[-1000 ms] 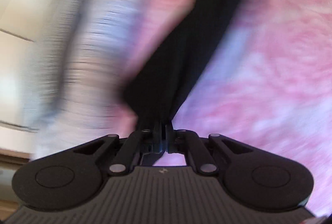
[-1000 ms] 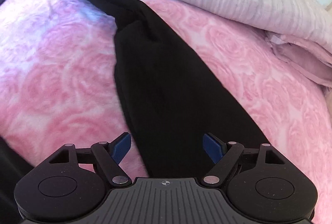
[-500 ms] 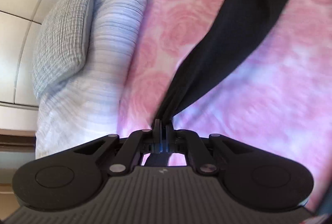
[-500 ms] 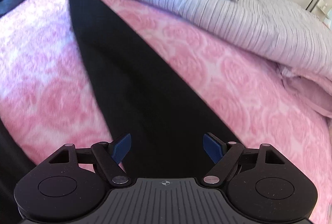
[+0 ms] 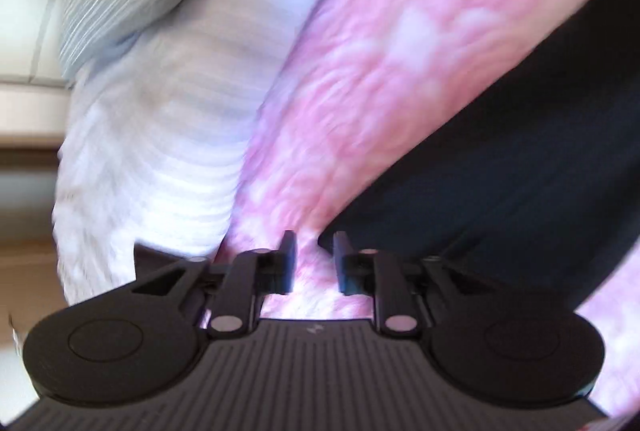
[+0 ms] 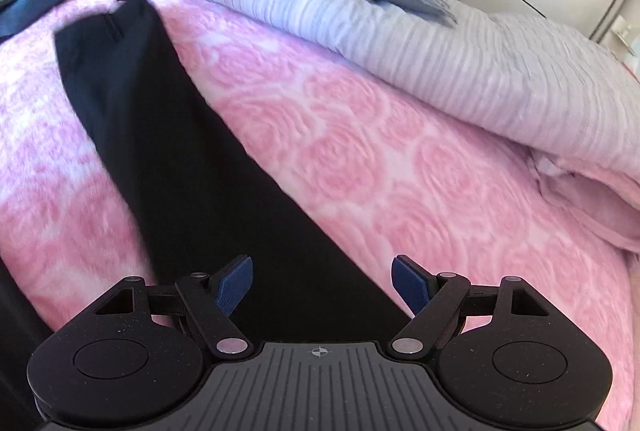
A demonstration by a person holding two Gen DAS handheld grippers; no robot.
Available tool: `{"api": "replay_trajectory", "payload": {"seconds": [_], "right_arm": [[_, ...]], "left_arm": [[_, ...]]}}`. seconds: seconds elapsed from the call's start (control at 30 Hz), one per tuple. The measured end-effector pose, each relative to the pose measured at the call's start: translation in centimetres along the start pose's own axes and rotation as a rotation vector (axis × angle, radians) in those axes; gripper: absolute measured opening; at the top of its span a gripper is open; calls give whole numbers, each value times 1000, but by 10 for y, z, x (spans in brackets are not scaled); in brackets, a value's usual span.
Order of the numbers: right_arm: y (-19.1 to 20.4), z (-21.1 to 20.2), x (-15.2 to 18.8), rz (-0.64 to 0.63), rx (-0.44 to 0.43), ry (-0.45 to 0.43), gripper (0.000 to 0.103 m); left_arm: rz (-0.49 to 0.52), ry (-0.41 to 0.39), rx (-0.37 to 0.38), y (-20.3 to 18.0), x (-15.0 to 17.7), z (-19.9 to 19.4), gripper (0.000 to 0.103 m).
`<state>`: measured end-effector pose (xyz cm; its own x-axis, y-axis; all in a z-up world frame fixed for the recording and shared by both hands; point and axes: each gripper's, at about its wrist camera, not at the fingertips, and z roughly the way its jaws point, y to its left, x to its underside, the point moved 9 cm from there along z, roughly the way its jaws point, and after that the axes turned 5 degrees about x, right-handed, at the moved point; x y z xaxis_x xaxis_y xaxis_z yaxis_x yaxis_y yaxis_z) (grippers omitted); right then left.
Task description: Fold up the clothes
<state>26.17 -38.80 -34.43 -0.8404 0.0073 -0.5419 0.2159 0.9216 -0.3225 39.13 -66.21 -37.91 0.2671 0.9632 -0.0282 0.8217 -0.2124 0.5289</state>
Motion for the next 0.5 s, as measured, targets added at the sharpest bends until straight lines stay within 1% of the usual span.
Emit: {"api": "replay_trajectory", "payload": {"seconds": [0.03,0.07,0.13,0.17,0.2,0.23,0.3,0.33,0.37,0.47,0.5], "right_arm": [[0,-1,6,2,0,13,80],[3,-1,12,2,-9,29,80],[9,0,23,2,-27,62,80],[14,1,28,-2,-35,77,80],[21,3,32,-13,-42,88,80],[28,4,34,-22,-50,98,80],[43,8,37,-34,-69,112,80],[50,10,38,-46,-70,118,80],[56,11,38,-57,-71,125,80],[72,14,41,-89,-58,141,80],[75,13,42,-98,-48,145,80]], "left_arm": [[-14,-16,-3,-2,14,-3,35],[-29,-32,-6,-3,28,-5,35],[1,-63,4,-13,56,-15,38],[33,-81,8,-22,70,-20,40],[79,-102,12,-34,82,-26,45],[131,-122,17,-47,94,-30,47],[248,-155,39,-77,114,-34,47],[324,-166,47,-95,118,-31,49],[391,-177,41,-109,121,-27,49],[475,-194,35,-125,118,-8,46],[498,-199,35,-130,116,-2,41]]}}
